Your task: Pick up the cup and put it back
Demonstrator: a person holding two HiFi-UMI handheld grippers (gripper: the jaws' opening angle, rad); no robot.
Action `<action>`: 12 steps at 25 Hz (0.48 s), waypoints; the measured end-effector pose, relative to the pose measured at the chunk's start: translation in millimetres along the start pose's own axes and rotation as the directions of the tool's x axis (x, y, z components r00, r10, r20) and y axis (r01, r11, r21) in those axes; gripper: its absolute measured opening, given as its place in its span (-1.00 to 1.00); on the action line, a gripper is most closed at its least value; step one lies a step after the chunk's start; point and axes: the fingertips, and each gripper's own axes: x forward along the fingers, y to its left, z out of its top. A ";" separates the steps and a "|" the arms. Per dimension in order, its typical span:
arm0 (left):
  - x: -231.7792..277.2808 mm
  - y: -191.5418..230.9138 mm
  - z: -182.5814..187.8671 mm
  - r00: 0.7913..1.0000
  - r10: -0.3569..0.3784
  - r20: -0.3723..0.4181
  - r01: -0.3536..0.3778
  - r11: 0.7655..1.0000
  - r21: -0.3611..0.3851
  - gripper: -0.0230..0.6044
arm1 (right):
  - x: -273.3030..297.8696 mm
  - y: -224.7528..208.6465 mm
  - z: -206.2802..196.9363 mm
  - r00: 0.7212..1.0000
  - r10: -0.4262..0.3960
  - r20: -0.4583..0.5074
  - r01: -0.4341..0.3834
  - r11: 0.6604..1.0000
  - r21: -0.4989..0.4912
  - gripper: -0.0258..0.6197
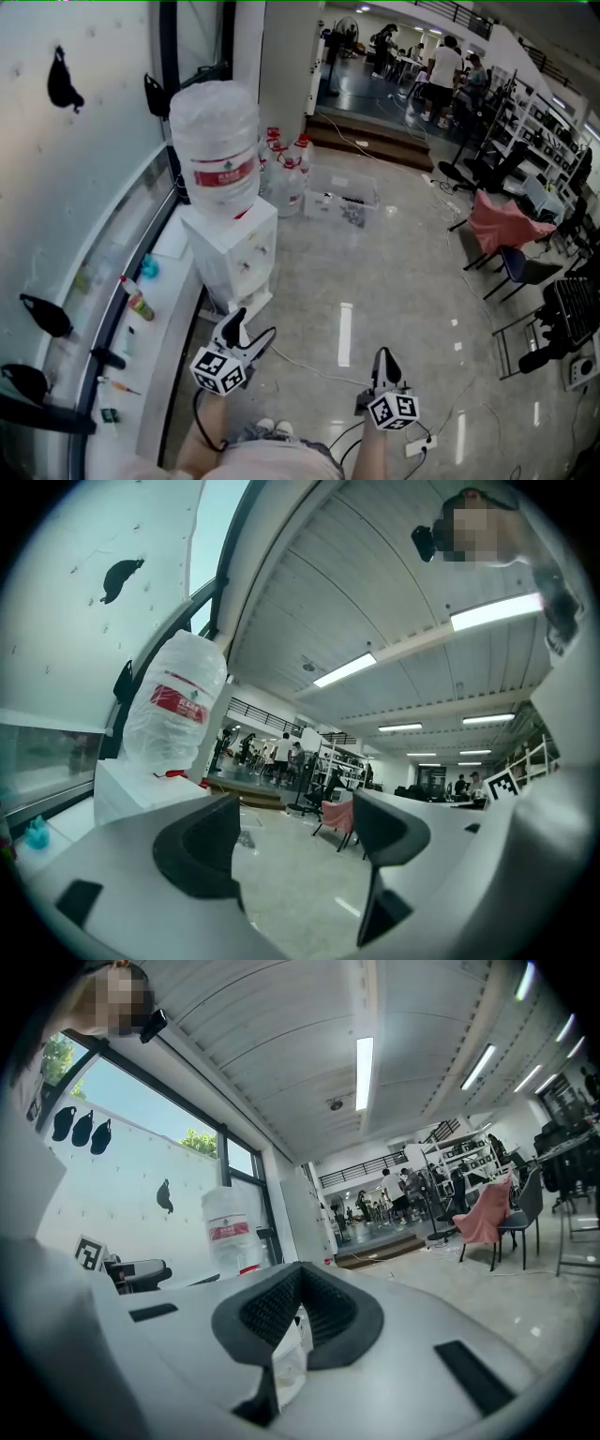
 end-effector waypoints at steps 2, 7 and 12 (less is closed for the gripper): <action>-2.5 0.6 2.3 1.000 -0.006 0.010 0.006 1.000 -0.005 0.25 | 1.1 4.4 -0.8 1.000 0.003 -0.002 -0.003 1.000 0.001 -0.87; -9.0 8.1 -1.2 1.000 -0.001 -0.007 0.001 1.000 -0.007 0.28 | 3.2 15.9 -4.6 1.000 0.007 -0.009 -0.007 1.000 0.000 -0.87; -16.4 20.1 -2.2 1.000 0.008 -0.017 -0.008 1.000 -0.002 0.28 | 7.2 28.1 -11.8 1.000 0.010 -0.017 -0.010 1.000 0.006 -0.87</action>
